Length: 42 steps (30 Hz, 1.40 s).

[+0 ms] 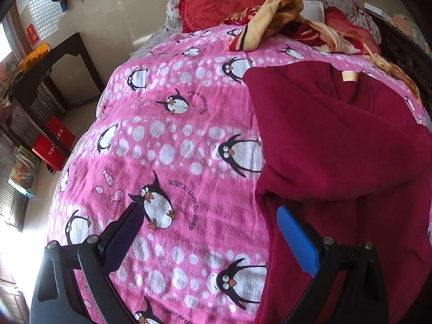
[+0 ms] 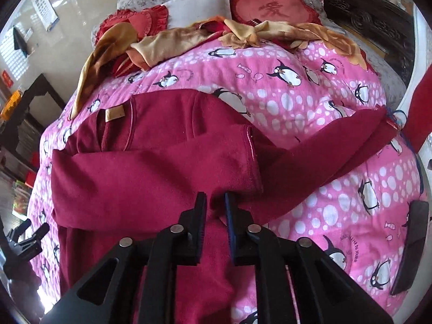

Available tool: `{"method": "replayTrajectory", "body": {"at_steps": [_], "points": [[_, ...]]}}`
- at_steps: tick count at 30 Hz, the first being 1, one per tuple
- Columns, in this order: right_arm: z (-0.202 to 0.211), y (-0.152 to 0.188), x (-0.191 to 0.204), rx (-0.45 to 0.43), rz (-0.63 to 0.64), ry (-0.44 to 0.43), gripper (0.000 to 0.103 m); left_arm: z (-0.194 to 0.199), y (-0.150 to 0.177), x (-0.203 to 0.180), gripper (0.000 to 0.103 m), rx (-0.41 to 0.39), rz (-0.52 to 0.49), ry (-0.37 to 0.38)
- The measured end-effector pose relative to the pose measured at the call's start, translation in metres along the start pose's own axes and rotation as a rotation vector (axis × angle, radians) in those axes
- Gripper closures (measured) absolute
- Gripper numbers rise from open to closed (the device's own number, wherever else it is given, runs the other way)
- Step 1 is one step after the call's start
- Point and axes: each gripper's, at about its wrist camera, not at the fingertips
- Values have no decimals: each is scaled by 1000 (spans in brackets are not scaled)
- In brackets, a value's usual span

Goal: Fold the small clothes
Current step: 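Fold the held side over toward the sweater's center, then open the right gripper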

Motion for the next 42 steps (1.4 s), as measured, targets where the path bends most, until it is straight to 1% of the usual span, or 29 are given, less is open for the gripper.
{"method": "replayTrajectory", "body": {"at_steps": [2, 3, 4, 7, 10, 12, 14, 16, 17, 19, 20, 21, 22, 23, 24, 27, 29, 30, 33, 34, 35, 37, 38, 40, 42], "points": [[9, -4, 15, -48, 29, -16, 90, -2, 0, -3, 2, 1, -5, 3], [12, -7, 25, -64, 48, -44, 88, -4, 0, -4, 2, 2, -7, 1], [13, -11, 40, -70, 77, -96, 88, -7, -1, -5, 2, 3, -8, -2], [-2, -22, 96, -24, 195, -254, 87, -16, -2, -3, 2, 18, 6, -2], [-27, -27, 155, 10, 331, -342, 86, -24, -2, 1, 2, 28, 19, 6], [-47, -30, 193, 23, 435, -376, 85, -28, -4, 3, 2, 30, 21, 19], [-69, -32, 224, 45, 508, -394, 84, -31, -7, 5, 2, 24, 29, 56], [-96, -36, 249, 94, 540, -421, 82, -34, -9, 5, 2, 20, 36, 93], [-106, -37, 257, 116, 546, -421, 81, -36, -10, 4, 3, 21, 39, 106], [-137, -38, 272, 176, 568, -393, 81, -43, -12, 4, 10, 38, 45, 145], [-148, -38, 277, 201, 579, -380, 85, -47, -12, 5, 18, 51, 48, 176], [-160, -36, 280, 223, 593, -360, 103, -50, -12, 6, 26, 58, 52, 203], [-167, -34, 281, 229, 605, -341, 103, -51, -11, 7, 28, 56, 54, 218], [-170, -32, 282, 224, 604, -335, 103, -51, -11, 8, 33, 48, 52, 227], [-170, -32, 283, 215, 592, -359, 103, -50, -10, 10, 40, 44, 48, 235], [-167, -32, 291, 179, 585, -396, 103, -49, -8, 18, 53, 46, 50, 265], [-174, -32, 297, 168, 574, -403, 103, -49, -7, 24, 54, 51, 52, 265], [-180, -32, 300, 169, 562, -392, 103, -49, -7, 26, 54, 56, 53, 262], [-202, -27, 302, 191, 542, -366, 103, -47, -5, 34, 54, 63, 62, 231], [-203, -26, 300, 194, 534, -368, 103, -46, -6, 37, 54, 64, 67, 223], [-197, -26, 295, 191, 511, -391, 103, -43, -5, 40, 54, 64, 76, 218], [-178, -28, 281, 186, 466, -415, 92, -38, -8, 47, 54, 56, 98, 215], [-166, -29, 274, 178, 454, -415, 88, -35, -9, 48, 52, 49, 105, 212], [-140, -28, 255, 152, 441, -399, 88, -29, -15, 50, 45, 24, 108, 201], [-117, -25, 228, 135, 416, -356, 88, -21, -21, 45, 37, -4, 101, 187]]}}
Point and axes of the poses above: each gripper's, at about its wrist camera, not at the fingertips, and z roughly against the way its jaws point, x to its left, y to its underside, and after that the axes turned 10 degrees about -y, right-handed
